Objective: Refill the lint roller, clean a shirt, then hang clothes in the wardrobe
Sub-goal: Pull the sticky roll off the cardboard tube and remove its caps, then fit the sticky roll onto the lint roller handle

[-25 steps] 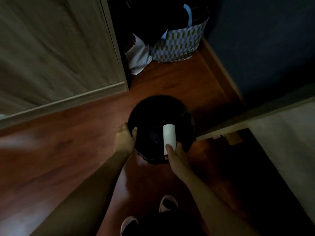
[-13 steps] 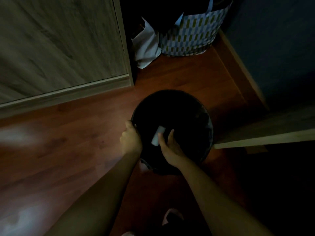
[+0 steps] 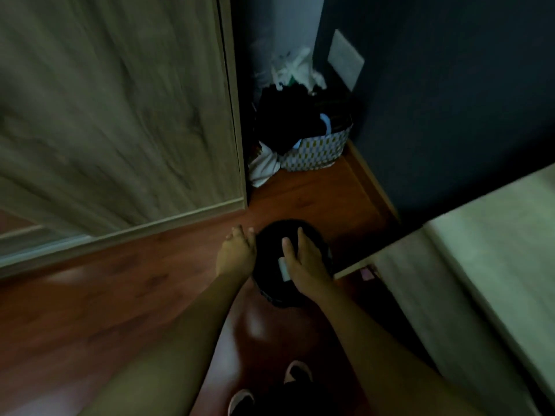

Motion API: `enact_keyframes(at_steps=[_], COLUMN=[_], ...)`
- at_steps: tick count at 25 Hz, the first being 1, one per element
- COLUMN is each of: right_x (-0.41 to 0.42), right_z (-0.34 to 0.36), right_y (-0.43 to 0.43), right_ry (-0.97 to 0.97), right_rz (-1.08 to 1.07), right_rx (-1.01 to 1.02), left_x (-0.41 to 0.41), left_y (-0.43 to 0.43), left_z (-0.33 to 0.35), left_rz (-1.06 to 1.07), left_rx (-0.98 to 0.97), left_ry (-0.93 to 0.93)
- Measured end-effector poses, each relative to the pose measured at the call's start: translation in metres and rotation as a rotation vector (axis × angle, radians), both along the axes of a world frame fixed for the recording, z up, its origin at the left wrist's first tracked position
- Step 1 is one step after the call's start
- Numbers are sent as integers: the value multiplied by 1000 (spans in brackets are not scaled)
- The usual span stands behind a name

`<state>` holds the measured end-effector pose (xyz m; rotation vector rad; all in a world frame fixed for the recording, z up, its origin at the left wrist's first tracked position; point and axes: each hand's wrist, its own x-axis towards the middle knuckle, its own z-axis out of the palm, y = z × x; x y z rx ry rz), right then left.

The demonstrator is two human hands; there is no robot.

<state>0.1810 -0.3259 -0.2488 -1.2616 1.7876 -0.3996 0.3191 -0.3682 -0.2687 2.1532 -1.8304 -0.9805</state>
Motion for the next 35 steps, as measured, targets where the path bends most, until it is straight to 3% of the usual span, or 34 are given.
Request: enact_keyframes(at_steps=[4, 7, 11, 19, 24, 29, 35], right_x=[-9, -37, -102, -231, -326, -400, -457], right_z=[136, 219, 271, 264, 243, 229, 215], right_y=[25, 55, 110, 306, 412, 451, 421], right_ry=[-21, 97, 252, 355, 329, 385, 369], right_rz=[-41, -103, -144, -282, -320, -319, -264], right_rx=[-197, -398, -529, -552, -516, -494, -425], left_x=[-14, -43, -93, -214, -300, -356, -388], left_y=[18, 38, 74, 216, 320, 382, 394], left_z=[140, 228, 282, 279, 246, 234, 221], left_rz=[-49, -120, -280, -439, -517, -503, -598], left_rx=[-136, -278, -386, -425, -285, -237, -262], left_ry=[117, 163, 168, 345, 329, 270, 138])
